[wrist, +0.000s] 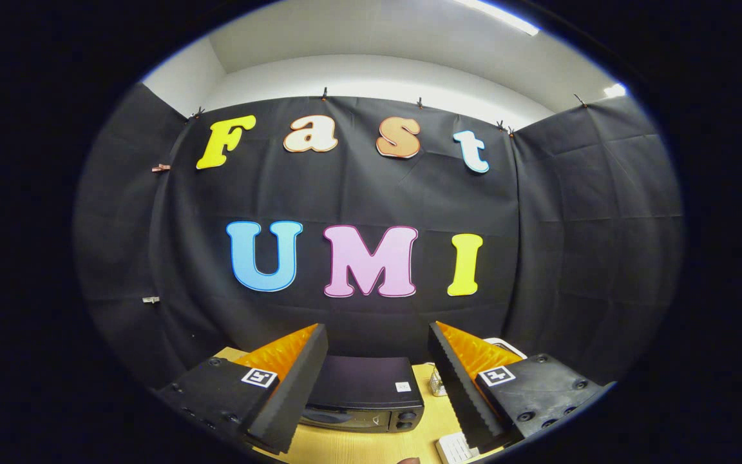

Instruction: Open the toaster oven, put the food inside, and close the toaster oven door.

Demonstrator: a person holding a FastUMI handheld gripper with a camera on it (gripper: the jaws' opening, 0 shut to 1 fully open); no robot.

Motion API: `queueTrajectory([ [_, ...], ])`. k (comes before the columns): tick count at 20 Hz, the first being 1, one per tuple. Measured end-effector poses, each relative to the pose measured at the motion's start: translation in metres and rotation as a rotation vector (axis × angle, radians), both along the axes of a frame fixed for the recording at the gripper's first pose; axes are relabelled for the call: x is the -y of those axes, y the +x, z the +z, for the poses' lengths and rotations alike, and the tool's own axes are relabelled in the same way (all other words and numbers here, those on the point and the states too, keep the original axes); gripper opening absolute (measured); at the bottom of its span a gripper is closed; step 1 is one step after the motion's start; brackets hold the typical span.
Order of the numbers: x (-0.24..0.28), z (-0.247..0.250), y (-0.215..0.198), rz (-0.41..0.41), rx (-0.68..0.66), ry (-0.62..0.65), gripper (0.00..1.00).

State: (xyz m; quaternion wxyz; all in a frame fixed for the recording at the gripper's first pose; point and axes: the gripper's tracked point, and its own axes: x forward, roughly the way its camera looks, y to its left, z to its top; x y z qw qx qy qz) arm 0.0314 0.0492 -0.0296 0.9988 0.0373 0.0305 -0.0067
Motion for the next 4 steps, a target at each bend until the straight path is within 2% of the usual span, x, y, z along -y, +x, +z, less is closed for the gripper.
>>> queueTrajectory([
  [4, 0.0003, 0.0021, 0.0020, -0.003, 0.002, -0.018, 0.97],
])
